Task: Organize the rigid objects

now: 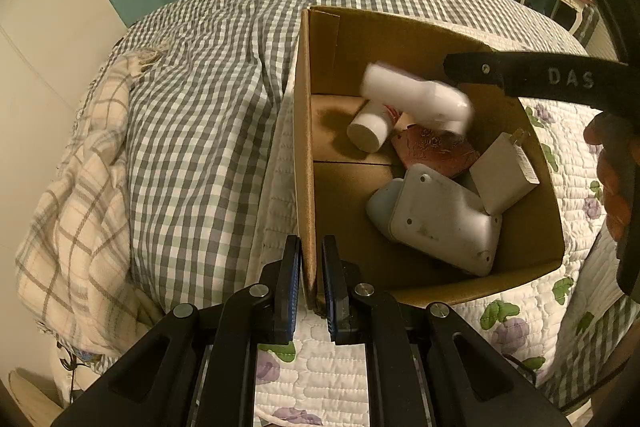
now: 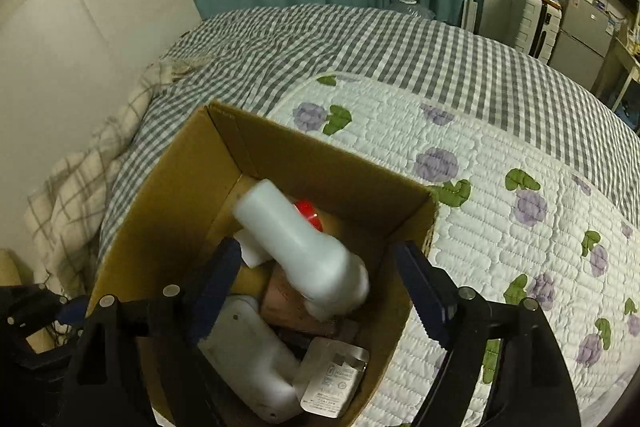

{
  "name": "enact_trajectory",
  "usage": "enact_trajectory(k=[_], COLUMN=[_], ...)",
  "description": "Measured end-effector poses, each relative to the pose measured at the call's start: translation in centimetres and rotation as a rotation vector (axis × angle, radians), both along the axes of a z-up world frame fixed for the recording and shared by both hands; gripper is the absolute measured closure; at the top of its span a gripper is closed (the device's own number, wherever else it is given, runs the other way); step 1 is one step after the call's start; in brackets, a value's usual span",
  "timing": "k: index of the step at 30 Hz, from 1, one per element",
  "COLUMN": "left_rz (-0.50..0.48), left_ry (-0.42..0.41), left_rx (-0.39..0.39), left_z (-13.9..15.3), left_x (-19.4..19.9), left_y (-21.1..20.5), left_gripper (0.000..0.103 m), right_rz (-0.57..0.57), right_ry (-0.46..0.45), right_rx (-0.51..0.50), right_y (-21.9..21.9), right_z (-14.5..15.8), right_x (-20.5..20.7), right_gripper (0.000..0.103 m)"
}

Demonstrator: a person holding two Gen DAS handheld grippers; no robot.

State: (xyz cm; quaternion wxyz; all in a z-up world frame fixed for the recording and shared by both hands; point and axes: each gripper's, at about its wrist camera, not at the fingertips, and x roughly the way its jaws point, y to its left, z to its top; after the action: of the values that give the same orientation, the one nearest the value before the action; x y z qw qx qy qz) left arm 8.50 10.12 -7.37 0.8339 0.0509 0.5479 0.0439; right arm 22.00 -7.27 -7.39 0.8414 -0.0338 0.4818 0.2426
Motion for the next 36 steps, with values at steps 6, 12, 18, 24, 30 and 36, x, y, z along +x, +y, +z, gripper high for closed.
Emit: enact_trajectory(k=[6,12,18,24,30,36], left_rz=[0.003,0.008,-0.005,-0.071,-0.121,-0.148], left_ry=[0.0,-0.001,-0.031,-0.137,-0.282,-0.425], left_rx=[0.002,-0.016,-0.04,-0.054,-0.087,-0.125], left_z=[0.0,0.0,1.1,6.0,12.0,16.3], left_x=[0.1,0.1,0.0,-0.8,-3.0,-6.0], left_y=[0.0,0.2,0.3,-1.4,-3.1,-3.9], left_gripper=[0.092,0.092,0.092,0.092,0.092,0.091], right_rz=[-0.022,-0.017,-0.038,-0.064,-0.138,-0.214], right_ry=[0.016,-0.016,-0.123,-0.285,-0.468,-0.531], right_rx=[0.0,-0.06,-0.07,-0.085,-0.07,-0.002], right_y=[0.0,0.1,-0.8,-2.2,-4.1,-5.6], right_z=[-0.3,-0.7,3.4,9.8,17.0,20.4], right_x=[-0.6,-1.9,-3.9,-7.3,-12.0,-17.8], right_gripper=[0.019,0.019,0.019,0.019,0.019,0.012])
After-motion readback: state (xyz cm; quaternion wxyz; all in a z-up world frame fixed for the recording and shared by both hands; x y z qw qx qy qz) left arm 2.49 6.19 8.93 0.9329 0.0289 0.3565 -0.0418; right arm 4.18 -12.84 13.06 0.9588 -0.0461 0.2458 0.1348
